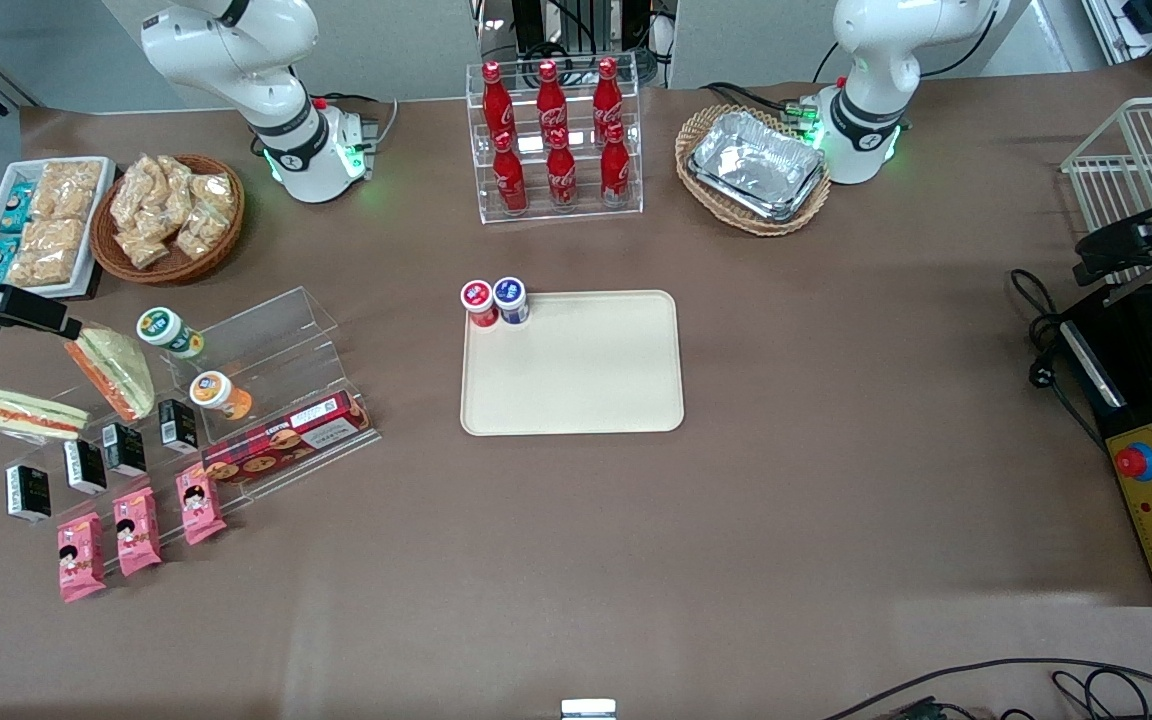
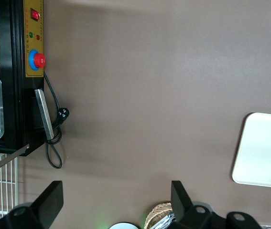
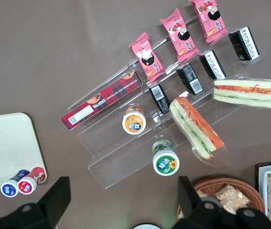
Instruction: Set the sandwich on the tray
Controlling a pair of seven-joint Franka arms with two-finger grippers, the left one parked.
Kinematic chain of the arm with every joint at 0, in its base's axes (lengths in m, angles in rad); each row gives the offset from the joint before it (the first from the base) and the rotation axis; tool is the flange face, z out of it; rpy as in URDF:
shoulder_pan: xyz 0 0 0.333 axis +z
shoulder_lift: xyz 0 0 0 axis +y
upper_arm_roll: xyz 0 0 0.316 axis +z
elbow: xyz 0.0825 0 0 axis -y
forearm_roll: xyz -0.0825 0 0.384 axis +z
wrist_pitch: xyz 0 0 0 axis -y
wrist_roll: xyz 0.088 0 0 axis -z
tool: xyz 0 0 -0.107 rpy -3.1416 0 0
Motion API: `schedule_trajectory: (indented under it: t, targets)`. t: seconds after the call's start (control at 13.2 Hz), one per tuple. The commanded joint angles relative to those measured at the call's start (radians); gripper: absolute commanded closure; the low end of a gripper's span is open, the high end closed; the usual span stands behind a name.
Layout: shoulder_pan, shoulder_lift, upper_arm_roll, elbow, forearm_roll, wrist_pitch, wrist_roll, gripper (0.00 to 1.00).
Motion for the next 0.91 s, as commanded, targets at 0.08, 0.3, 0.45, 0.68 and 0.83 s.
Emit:
schedule_trajectory:
  t: [0.08,0.3,0.45,0.68,0.83]
  targets:
    - [-0.007,-0.015,0.002,0.003,0.018,-0.011,0.015,0.0]
    - [-0.007,-0.012,0.002,0.001,0.022,-0.01,0.014,0.0]
    - [-0.003,-0.017,0.002,-0.003,0.015,-0.018,0.015,0.0]
    - [-0.009,-0.021,-0.004,-0.008,0.01,-0.022,0.017,0.0]
    - [-0.009,-0.029,-0.019,-0.011,0.011,-0.024,0.023,0.0]
